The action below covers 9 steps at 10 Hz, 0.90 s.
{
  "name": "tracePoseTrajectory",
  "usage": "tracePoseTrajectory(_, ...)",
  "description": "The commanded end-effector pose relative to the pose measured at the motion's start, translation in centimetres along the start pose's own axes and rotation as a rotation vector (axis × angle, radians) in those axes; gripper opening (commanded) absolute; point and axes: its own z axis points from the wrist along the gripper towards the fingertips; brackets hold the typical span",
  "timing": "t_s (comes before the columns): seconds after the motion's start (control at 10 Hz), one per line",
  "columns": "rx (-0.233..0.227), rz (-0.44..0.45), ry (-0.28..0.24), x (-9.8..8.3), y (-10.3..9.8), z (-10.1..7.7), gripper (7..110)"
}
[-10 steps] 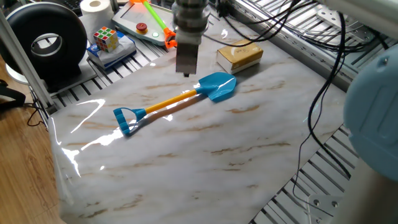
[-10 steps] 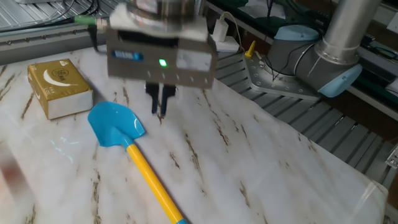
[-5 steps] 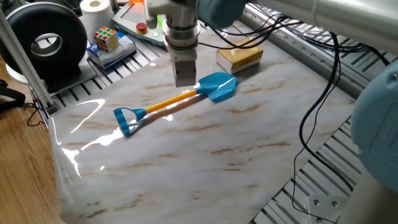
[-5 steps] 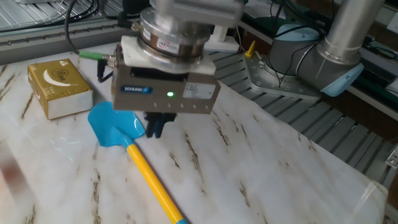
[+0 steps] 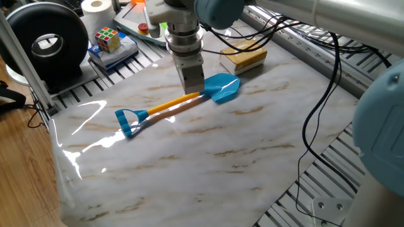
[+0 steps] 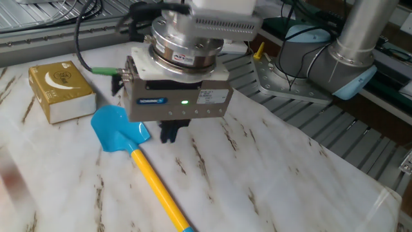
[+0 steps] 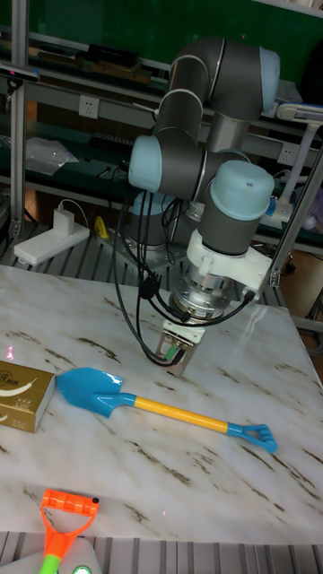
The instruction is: Use a shovel to scoop up an object
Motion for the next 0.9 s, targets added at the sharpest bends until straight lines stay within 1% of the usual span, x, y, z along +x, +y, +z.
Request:
tracePoseTrajectory(0.0,-0.043,-0.033,0.022,0.6,1.1,-0.1,7)
tracePoseTrajectory(0.2,-0.025,-0.097,0.031,0.8,0.6,-0.1,7)
tracePoseTrajectory(0.3,0.036,-0.13,0.002,0.0,-0.9,-0.1,7)
tracePoseTrajectory(0.4,0.024,-0.149,-0.036,-1.3,-1.2,0.2,7)
tracePoseTrajectory(0.5,0.027,-0.212,-0.07,-3.7,-3.4,0.8,7)
tracePoseTrajectory(0.6,0.016,-0.315,-0.112,-6.1,-4.9,1.5,7)
tracePoseTrajectory(0.7,0.023,-0.365,-0.149,-7.8,-6.0,3.0,44)
tracePoseTrajectory(0.8,0.049,-0.406,-0.168,-8.6,-6.9,3.3,44)
